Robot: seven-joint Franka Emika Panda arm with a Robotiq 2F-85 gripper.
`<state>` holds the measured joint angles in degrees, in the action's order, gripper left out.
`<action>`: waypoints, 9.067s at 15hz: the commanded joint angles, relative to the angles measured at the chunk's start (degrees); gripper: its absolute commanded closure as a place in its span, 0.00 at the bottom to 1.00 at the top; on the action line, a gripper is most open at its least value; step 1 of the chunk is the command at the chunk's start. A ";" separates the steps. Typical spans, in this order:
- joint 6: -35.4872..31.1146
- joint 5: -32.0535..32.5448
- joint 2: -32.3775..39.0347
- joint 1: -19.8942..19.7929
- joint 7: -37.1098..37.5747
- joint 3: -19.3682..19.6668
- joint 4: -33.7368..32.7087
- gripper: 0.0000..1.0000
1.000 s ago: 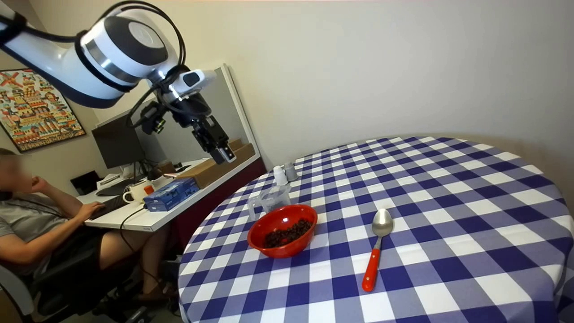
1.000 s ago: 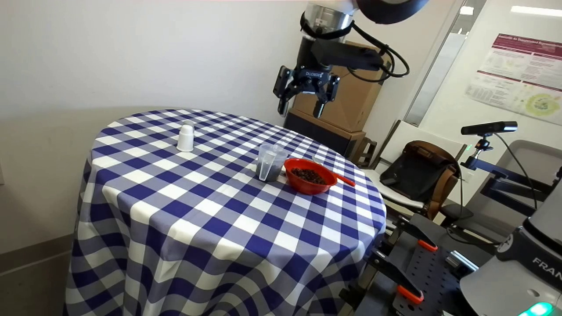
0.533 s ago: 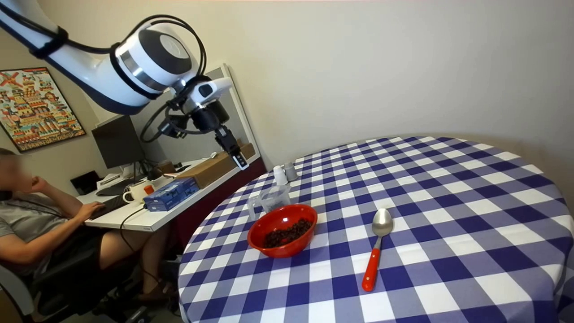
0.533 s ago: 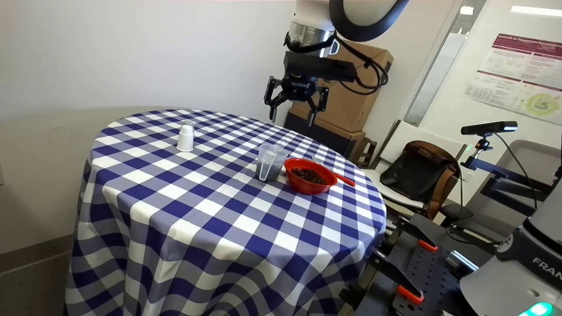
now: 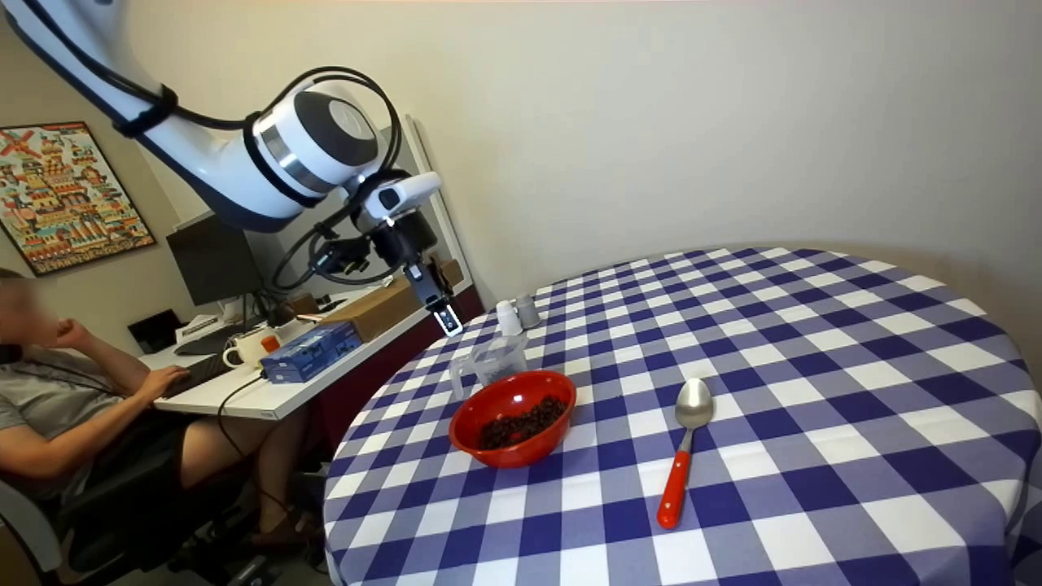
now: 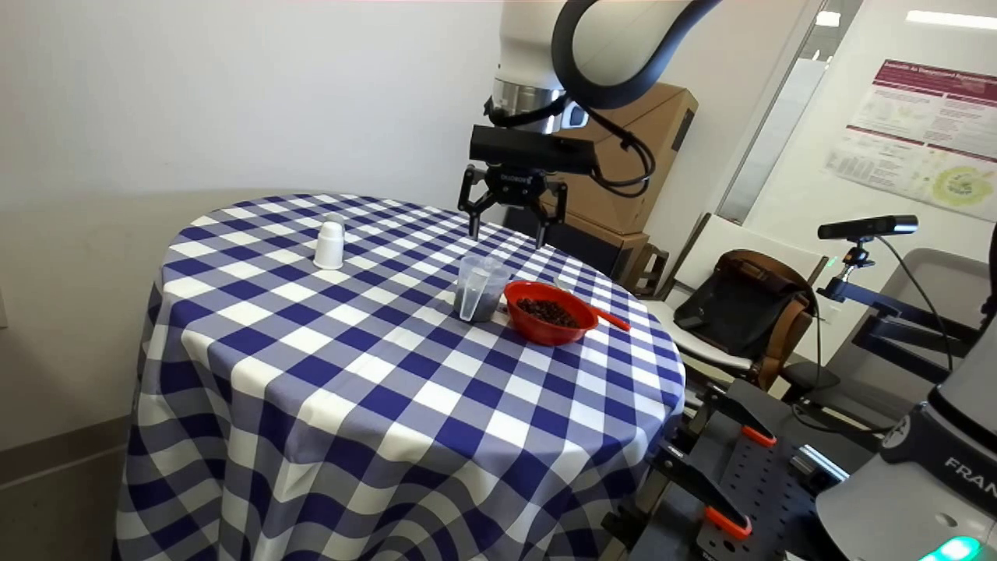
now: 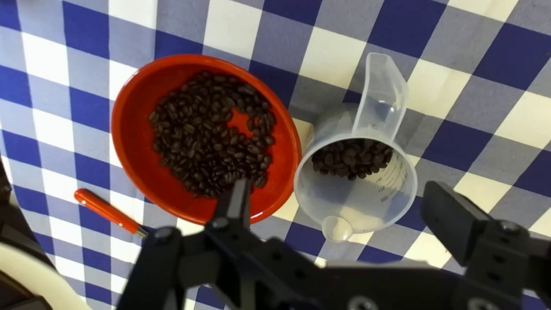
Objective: Pick the cup and pour its contents in the bowl
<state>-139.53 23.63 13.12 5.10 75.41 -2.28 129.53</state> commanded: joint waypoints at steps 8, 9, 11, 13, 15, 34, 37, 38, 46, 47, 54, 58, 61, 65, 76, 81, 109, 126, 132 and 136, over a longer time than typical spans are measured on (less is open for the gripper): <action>-0.52 -2.72 6.53 3.71 4.75 2.67 -3.11 0.00; -0.80 -2.75 7.07 3.98 4.81 2.78 -3.23 0.00; -1.40 -2.93 8.14 4.65 5.02 2.97 -3.62 0.00; -1.86 -3.19 9.05 5.28 5.09 3.08 -4.20 0.00; -2.23 -3.54 9.90 5.82 5.14 3.21 -4.84 0.00; -2.90 -8.93 12.66 6.36 0.89 2.88 -8.14 0.94; -4.17 -11.94 11.89 5.12 -5.04 1.69 -8.54 0.94; -4.62 -13.77 11.51 4.49 -7.84 1.02 -8.57 0.94; -0.20 -34.97 8.31 -1.59 -30.97 -3.62 -8.32 0.94; 1.19 -36.15 7.42 -1.95 -32.74 -3.05 -8.16 0.94; 12.30 -38.35 -1.32 -5.35 -45.31 0.40 -6.42 0.94; 18.79 -39.39 -7.26 -6.53 -52.93 1.73 -3.72 0.94; 22.48 -38.76 -10.17 -7.33 -55.96 3.18 -1.83 0.94; 26.02 -38.03 -10.66 -9.39 -57.83 6.00 -0.05 0.94; 35.97 -41.46 -6.16 -12.62 -61.90 9.05 0.55 0.94; 36.92 -44.24 -2.22 -13.45 -60.34 9.95 -2.40 0.94; 40.90 -70.91 7.41 -16.09 -55.46 10.87 -11.78 0.94; 43.36 -69.51 5.94 -15.69 -56.62 12.79 -5.67 0.74; 47.09 -71.22 7.59 -16.50 -55.91 12.71 -5.75 0.94; 49.15 -73.20 9.64 -17.50 -55.52 13.41 -7.08 0.94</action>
<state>-93.53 -47.04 21.21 -11.33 19.18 10.33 124.12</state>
